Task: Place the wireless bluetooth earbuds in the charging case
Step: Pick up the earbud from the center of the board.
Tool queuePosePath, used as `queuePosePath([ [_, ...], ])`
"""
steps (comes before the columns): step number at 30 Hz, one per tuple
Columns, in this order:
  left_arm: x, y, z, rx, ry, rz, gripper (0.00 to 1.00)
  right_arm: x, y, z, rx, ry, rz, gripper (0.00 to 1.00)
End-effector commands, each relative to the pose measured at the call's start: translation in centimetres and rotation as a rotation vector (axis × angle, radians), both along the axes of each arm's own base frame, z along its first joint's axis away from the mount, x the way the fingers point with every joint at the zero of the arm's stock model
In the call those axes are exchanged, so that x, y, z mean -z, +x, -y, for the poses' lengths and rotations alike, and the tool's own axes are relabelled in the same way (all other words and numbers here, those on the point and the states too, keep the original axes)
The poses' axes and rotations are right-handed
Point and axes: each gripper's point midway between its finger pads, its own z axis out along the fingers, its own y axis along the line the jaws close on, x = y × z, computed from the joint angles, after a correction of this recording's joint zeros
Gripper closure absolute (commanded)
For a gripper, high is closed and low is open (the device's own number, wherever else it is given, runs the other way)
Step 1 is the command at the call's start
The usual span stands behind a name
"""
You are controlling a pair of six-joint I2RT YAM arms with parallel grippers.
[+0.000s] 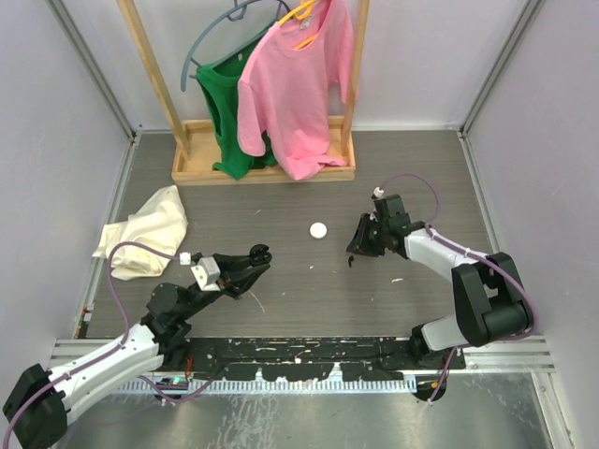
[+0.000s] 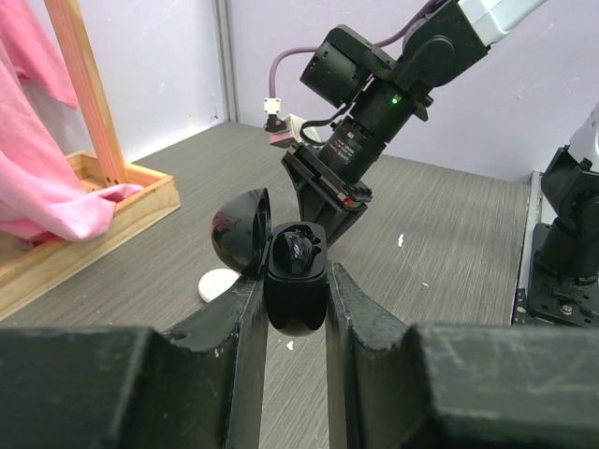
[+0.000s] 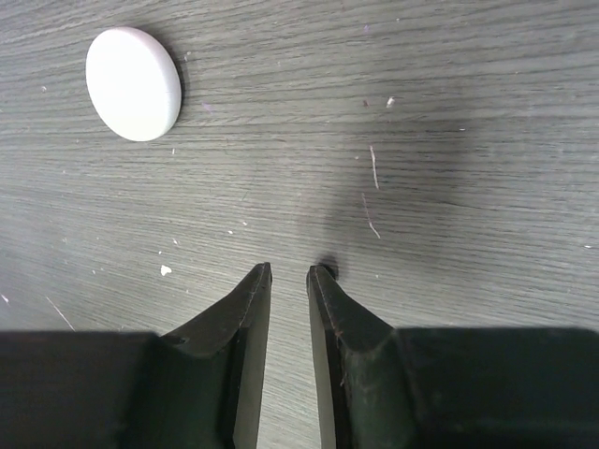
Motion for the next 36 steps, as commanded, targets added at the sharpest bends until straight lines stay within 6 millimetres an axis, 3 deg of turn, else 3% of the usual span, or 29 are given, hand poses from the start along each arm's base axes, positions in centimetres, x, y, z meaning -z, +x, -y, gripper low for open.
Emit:
queuePosePath([
  [1,-2.3,-0.4,0.0,0.016,-0.053,0.046,1.0,0.1,0.3,0.4,0.009,-0.027,0.02,0.72],
  [14,-2.2,-0.4,0.0,0.017,-0.053,0.046,1.0,1.9,-1.4,2.1,0.019,-0.055,-0.002,0.84],
  [23,-2.2,-0.4,0.0,0.019,-0.051,0.044,1.0,2.4,-2.5,3.3,0.052,0.023,0.012,0.85],
  [33,-2.2,-0.4,0.2,0.025,-0.048,0.044,1.0,-1.7,-3.1,3.7,0.035,-0.04,0.077,0.68],
  [36,-2.1,-0.5,0.2,0.026,-0.046,0.042,1.0,-2.0,-4.0,3.6,0.019,-0.096,0.047,0.66],
])
